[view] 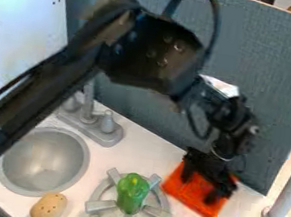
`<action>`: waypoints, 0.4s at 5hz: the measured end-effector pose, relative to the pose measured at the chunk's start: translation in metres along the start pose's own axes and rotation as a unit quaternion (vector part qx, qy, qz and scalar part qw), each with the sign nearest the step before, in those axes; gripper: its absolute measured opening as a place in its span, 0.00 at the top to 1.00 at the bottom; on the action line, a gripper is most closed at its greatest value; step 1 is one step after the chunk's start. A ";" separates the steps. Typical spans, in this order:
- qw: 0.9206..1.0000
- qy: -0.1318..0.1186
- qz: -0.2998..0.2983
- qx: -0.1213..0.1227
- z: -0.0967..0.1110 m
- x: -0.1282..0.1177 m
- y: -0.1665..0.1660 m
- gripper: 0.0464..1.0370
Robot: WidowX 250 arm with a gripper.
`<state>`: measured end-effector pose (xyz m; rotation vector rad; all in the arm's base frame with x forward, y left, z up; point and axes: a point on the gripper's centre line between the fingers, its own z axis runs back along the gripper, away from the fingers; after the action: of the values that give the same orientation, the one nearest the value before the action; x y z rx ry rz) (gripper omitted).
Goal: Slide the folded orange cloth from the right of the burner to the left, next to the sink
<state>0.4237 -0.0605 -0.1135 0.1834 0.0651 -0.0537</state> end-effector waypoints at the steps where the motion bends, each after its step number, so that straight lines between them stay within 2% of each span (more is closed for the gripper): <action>1: 1.000 0.014 0.025 -0.001 -0.006 0.002 0.036 0.03; 2: 0.999 0.032 0.040 0.001 -0.009 0.002 0.051 0.03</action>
<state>0.4281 -0.0090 -0.1137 0.1896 0.1208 0.0328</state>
